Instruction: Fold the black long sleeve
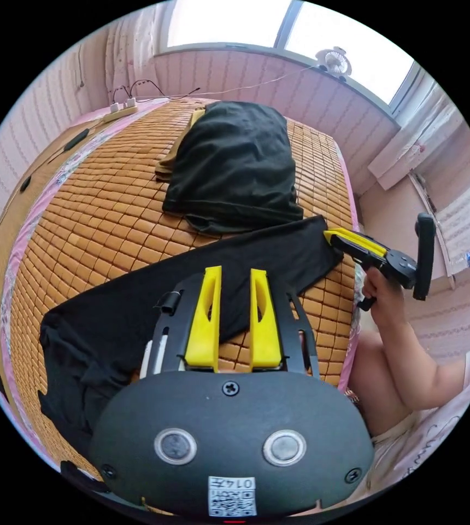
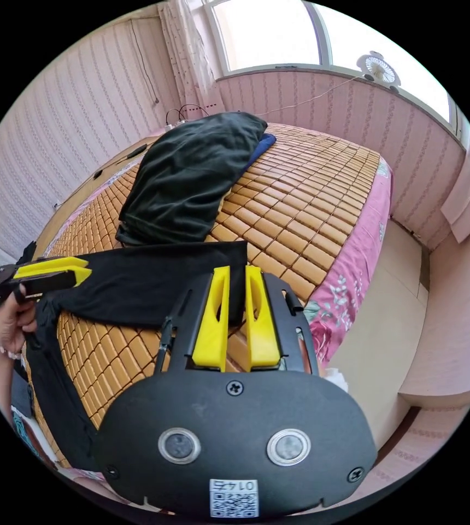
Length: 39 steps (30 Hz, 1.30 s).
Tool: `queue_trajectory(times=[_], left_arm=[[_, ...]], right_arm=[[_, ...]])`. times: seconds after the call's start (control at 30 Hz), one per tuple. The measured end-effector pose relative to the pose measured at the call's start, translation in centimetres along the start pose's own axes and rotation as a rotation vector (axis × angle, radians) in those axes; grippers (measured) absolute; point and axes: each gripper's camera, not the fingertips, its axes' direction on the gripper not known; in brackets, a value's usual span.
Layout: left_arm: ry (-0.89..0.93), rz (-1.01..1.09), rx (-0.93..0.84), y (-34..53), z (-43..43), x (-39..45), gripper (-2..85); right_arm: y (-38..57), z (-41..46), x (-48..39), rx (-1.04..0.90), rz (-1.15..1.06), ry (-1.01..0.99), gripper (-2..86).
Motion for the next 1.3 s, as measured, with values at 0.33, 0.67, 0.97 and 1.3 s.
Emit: queue_trajectory(times=[0.33, 0.67, 0.97, 1.3], left_arm=[[-0.116, -0.023, -0.103, -4.6, 4.3, 1.7, 5.8], [0.004, -0.118, -0.027, -2.9, 2.2, 0.1, -0.9], [-0.018, -0.233, 0.171, 4.7, -9.2, -3.8, -0.9], [-0.176, -0.703, 0.231, 33.1, -23.0, -8.0, 6.2]], right_arm=[[0.5, -0.1, 6.3, -0.011, 0.081, -0.21, -0.6], [3.1, -2.2, 7.9, 0.116, 0.075, -0.493, -0.2], [7.2, -10.5, -0.3, 0.399, -0.333, -0.92, 0.1], [27.5, -17.4, -26.9, -0.269, -1.458, -1.329, 6.4]])
